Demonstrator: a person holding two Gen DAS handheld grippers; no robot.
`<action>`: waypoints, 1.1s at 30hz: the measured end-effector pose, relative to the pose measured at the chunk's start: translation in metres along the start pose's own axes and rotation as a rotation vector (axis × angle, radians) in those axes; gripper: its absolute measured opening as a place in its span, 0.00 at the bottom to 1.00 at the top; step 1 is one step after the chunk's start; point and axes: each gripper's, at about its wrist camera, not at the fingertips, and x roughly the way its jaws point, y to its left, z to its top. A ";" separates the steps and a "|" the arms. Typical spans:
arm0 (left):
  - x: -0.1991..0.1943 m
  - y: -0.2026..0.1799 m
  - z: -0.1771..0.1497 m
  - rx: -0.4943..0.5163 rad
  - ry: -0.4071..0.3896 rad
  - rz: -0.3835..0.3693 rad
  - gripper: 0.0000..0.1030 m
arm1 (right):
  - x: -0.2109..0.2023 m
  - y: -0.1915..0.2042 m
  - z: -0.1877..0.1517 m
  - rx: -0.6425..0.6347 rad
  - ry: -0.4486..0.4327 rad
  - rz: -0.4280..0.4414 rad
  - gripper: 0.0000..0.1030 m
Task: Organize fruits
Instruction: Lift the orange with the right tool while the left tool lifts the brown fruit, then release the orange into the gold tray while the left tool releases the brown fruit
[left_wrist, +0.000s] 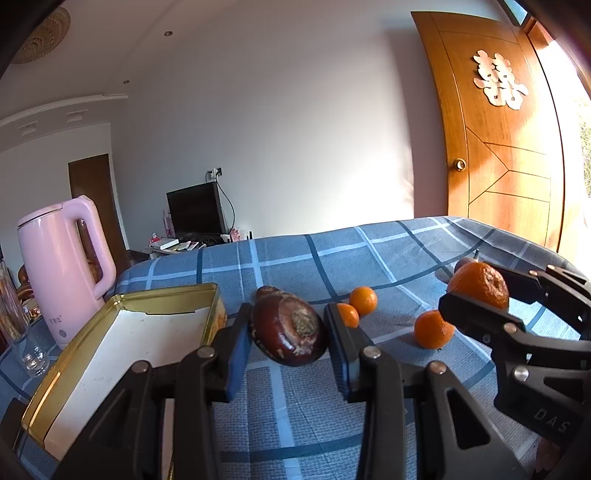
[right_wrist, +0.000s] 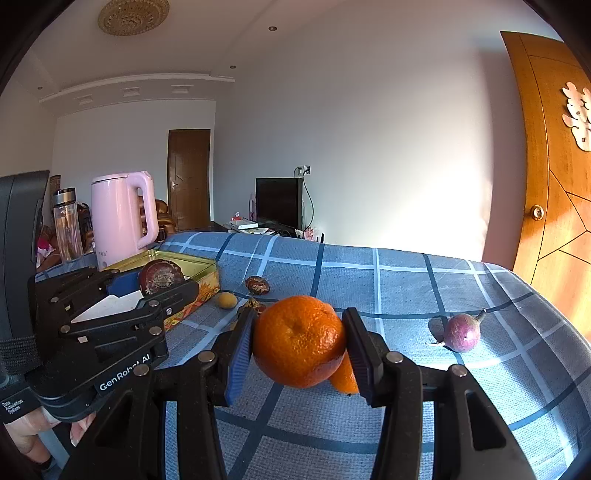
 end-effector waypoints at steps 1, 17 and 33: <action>0.000 0.001 0.000 -0.002 0.003 0.000 0.39 | 0.001 0.001 0.000 -0.003 0.005 -0.001 0.48; -0.001 0.019 0.000 -0.023 0.031 0.008 0.39 | 0.012 0.012 0.004 -0.028 0.046 0.013 0.48; -0.003 0.061 -0.001 -0.058 0.071 0.076 0.39 | 0.024 0.043 0.024 -0.077 0.055 0.082 0.48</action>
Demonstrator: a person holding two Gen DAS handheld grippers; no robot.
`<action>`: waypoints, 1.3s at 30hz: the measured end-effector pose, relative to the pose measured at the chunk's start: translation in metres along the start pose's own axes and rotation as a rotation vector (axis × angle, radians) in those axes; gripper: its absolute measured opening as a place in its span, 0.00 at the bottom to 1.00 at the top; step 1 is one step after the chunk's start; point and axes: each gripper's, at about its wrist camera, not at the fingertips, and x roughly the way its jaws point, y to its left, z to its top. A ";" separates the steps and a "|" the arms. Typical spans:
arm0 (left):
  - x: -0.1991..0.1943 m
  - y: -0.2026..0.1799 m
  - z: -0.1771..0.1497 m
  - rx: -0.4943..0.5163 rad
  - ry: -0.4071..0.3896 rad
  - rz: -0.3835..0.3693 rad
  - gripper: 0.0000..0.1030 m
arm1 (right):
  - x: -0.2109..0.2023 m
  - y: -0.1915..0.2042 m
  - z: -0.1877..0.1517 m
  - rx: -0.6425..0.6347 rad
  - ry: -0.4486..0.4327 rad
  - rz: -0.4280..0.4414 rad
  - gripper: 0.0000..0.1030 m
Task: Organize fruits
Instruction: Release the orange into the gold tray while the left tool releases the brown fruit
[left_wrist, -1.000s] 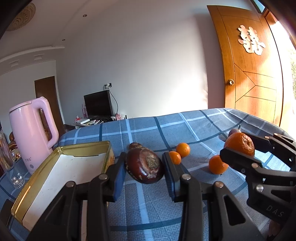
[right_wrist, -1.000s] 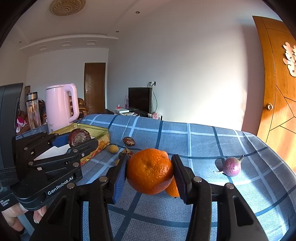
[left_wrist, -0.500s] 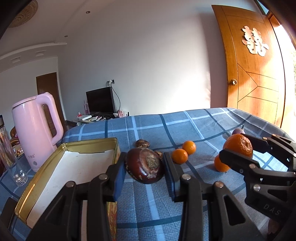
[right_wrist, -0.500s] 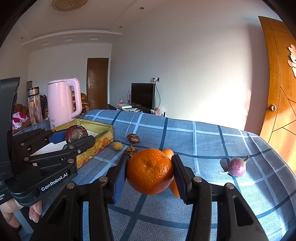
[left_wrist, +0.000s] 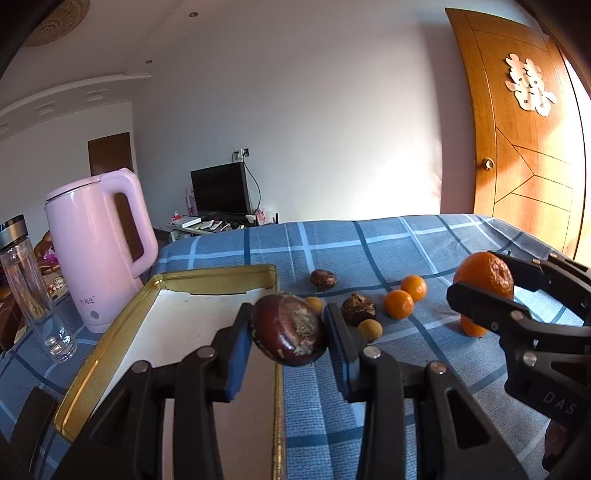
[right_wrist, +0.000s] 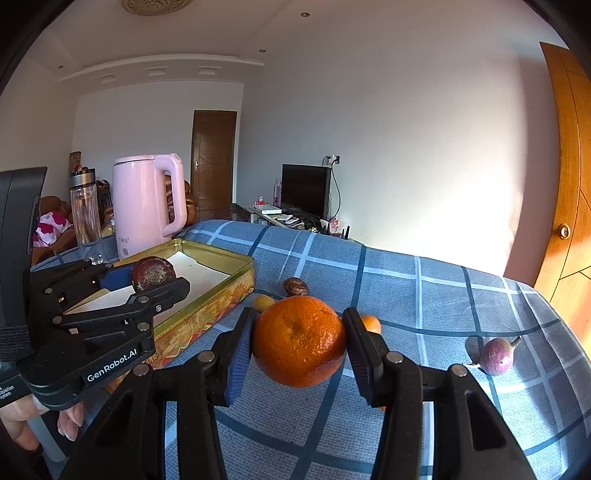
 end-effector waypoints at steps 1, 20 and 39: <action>0.000 0.003 0.000 -0.003 0.002 0.005 0.39 | 0.001 0.002 0.002 -0.001 0.000 0.007 0.48; 0.002 0.074 -0.003 -0.069 0.038 0.107 0.39 | 0.042 0.063 0.036 -0.092 0.030 0.130 0.48; 0.018 0.142 -0.013 -0.101 0.113 0.234 0.39 | 0.095 0.125 0.050 -0.205 0.078 0.199 0.48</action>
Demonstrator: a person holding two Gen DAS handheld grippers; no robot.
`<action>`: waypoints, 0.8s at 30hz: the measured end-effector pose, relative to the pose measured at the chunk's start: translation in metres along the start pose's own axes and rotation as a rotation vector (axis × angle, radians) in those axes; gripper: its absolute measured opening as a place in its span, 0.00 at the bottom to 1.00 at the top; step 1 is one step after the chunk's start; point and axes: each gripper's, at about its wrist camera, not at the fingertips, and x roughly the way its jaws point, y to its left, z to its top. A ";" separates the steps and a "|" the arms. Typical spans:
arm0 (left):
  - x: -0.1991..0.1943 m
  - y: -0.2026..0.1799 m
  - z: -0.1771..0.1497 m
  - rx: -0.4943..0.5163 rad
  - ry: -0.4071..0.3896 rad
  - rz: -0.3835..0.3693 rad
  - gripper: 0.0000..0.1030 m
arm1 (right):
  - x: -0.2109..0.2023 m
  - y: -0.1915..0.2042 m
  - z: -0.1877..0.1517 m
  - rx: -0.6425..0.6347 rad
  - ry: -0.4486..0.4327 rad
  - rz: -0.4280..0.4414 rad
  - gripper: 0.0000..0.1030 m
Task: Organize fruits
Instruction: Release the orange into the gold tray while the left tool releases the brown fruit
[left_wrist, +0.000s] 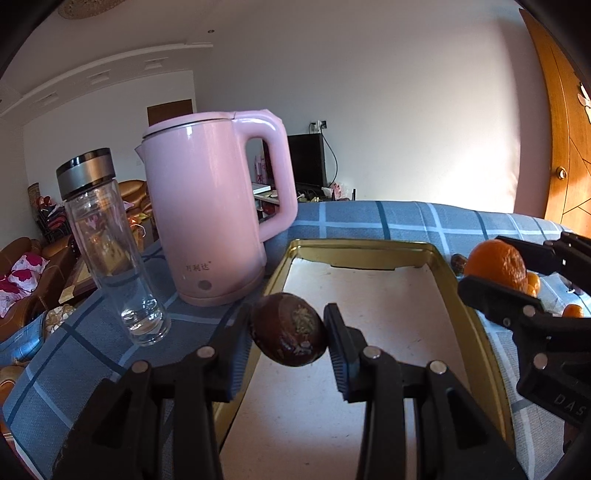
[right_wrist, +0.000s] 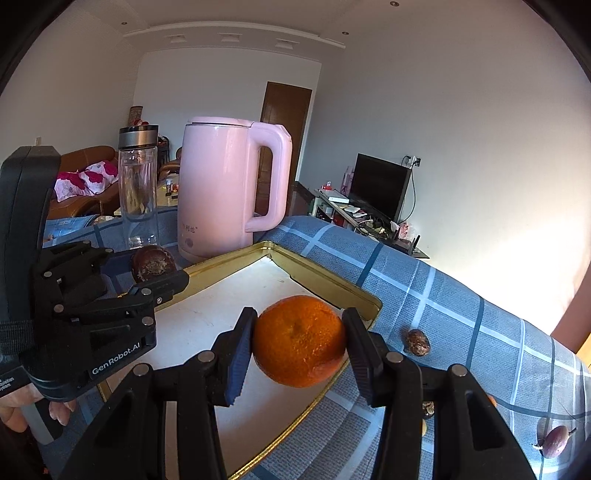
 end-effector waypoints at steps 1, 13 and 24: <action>0.002 0.001 0.000 0.001 0.004 0.003 0.39 | 0.003 0.001 0.000 -0.002 0.004 0.004 0.48; 0.022 0.013 -0.002 0.036 0.054 0.044 0.39 | 0.032 0.013 -0.001 -0.016 0.052 0.045 0.48; 0.035 0.009 -0.005 0.073 0.098 0.052 0.39 | 0.049 0.017 -0.004 -0.019 0.098 0.069 0.48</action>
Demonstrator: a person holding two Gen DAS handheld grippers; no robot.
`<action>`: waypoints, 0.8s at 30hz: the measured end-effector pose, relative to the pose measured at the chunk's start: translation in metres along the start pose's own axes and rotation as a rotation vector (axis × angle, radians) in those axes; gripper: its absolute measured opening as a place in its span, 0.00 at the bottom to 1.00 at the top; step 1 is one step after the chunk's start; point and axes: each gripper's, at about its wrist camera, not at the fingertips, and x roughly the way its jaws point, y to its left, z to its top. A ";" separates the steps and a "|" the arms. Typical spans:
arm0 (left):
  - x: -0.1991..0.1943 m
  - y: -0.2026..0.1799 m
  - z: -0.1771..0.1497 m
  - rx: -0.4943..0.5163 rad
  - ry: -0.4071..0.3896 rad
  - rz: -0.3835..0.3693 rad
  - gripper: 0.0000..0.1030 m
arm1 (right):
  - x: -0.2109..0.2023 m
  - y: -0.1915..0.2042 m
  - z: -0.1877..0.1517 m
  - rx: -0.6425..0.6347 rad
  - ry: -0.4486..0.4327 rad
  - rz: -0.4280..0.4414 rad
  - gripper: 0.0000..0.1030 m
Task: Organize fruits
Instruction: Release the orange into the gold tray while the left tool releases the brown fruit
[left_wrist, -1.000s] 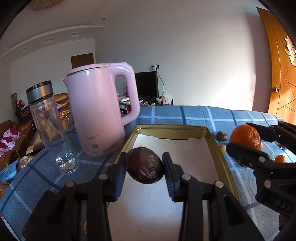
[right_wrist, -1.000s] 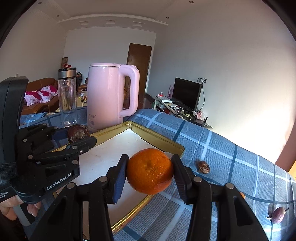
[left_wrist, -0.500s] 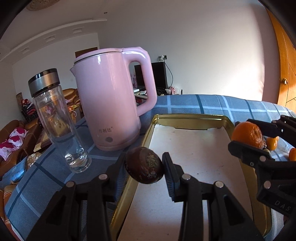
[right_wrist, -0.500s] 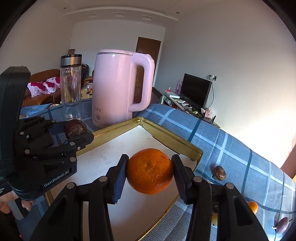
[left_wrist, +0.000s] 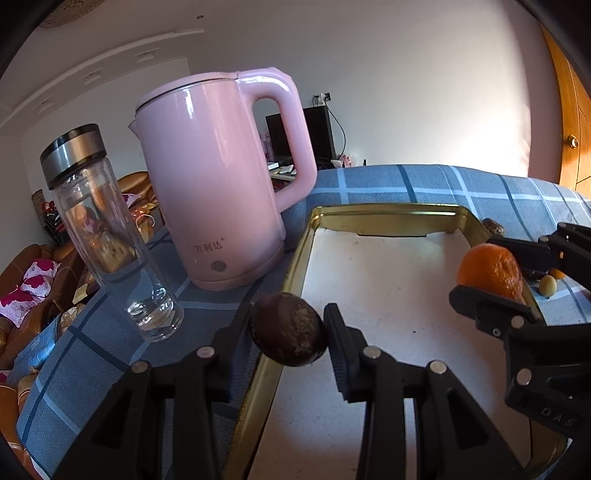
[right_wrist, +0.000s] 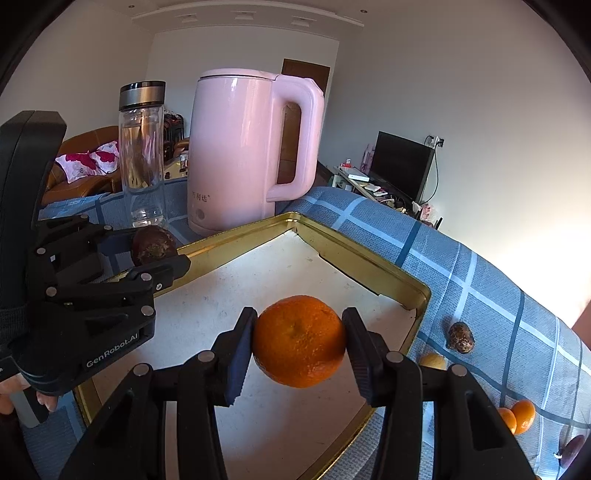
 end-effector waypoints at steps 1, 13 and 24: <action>0.001 0.000 0.000 0.002 0.004 0.000 0.39 | 0.002 0.000 0.000 0.002 0.006 0.002 0.48; 0.008 -0.006 -0.002 0.043 0.032 0.011 0.39 | 0.015 0.000 -0.006 0.012 0.061 0.023 0.48; 0.011 -0.010 -0.001 0.078 0.044 0.041 0.39 | 0.020 -0.001 -0.009 0.014 0.085 0.029 0.48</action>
